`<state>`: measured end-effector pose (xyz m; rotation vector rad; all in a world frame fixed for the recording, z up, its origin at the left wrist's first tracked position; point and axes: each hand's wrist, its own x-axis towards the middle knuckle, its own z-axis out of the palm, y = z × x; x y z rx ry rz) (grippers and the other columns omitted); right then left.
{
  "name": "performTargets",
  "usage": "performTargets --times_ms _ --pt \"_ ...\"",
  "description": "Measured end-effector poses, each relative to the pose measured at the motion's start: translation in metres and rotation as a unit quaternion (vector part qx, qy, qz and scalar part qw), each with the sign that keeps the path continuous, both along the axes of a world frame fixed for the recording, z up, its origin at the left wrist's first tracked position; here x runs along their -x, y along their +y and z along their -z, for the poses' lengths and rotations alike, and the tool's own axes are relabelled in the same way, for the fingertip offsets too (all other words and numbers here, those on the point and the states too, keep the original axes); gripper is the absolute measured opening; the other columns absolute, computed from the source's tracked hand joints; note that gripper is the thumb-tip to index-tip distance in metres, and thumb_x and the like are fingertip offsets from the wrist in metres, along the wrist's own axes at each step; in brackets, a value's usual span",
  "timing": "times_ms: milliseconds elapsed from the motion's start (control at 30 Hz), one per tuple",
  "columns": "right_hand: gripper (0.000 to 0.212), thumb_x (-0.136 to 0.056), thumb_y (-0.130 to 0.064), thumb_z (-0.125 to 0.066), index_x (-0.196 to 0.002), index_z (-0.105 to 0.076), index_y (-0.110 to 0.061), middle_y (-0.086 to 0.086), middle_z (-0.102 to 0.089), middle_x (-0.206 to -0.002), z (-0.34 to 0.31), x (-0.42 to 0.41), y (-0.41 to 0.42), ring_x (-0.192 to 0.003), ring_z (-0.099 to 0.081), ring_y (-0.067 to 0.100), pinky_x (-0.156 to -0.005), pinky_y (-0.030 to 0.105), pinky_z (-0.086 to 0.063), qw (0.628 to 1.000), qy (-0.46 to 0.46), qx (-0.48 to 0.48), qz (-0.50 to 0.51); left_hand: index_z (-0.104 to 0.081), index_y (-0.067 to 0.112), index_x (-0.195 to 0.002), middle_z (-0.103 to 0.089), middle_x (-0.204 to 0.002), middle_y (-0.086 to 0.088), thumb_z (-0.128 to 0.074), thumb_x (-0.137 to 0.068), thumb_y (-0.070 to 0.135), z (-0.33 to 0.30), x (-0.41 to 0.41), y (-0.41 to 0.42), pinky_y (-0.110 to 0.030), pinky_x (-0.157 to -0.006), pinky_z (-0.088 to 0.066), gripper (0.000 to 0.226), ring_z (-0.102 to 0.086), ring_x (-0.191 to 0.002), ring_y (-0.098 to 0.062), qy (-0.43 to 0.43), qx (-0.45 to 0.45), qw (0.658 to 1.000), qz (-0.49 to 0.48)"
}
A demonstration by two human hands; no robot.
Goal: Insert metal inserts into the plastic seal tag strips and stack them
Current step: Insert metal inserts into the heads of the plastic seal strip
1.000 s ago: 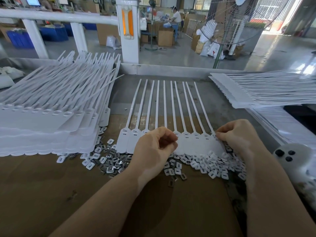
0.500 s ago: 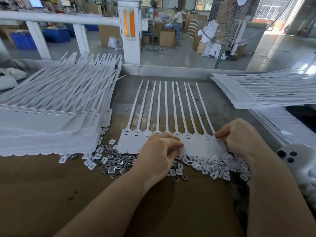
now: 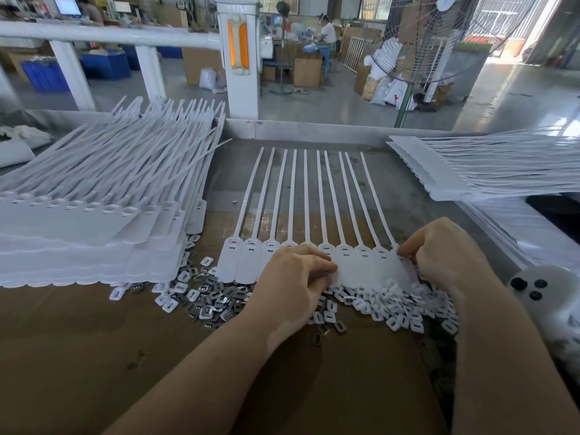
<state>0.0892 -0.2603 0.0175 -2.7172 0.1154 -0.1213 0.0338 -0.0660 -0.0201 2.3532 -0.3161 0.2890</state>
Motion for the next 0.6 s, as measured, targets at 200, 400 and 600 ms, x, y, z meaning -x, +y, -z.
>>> performTargets --times_ms 200,400,600 --pt "0.052 -0.079 0.015 -0.037 -0.087 -0.075 -0.019 0.007 -0.069 -0.104 0.002 0.001 0.004 -0.079 -0.054 0.021 -0.071 0.035 -0.048 1.0 -0.004 0.012 -0.009 -0.069 0.019 -0.11 -0.051 -0.095 0.024 -0.06 -0.089 0.014 0.001 0.0 0.002 0.008 -0.082 -0.024 0.024 -0.043 -0.105 0.0 -0.011 0.005 1.0 -0.009" --pt "0.046 -0.082 0.009 -0.04 -0.079 -0.075 -0.02 0.005 -0.069 -0.103 0.004 0.001 0.007 -0.08 -0.056 0.022 -0.075 0.037 -0.049 0.999 -0.03 -0.006 0.013 -0.068 0.02 -0.111 -0.051 -0.097 0.022 -0.058 -0.09 0.016 0.001 0.002 0.002 0.007 -0.084 -0.025 0.024 -0.043 -0.103 0.0 -0.019 0.004 1.0 -0.011" --pt "0.032 -0.088 0.002 -0.049 -0.095 -0.073 -0.018 0.004 -0.067 -0.107 0.005 0.002 0.025 -0.09 -0.061 0.02 -0.088 0.039 -0.05 0.994 -0.101 -0.035 -0.027 -0.07 0.022 -0.102 -0.056 -0.094 0.023 -0.058 -0.089 0.008 -0.003 0.005 0.003 -0.001 -0.079 -0.039 0.023 -0.054 -0.09 0.006 -0.031 0.095 0.994 -0.053"
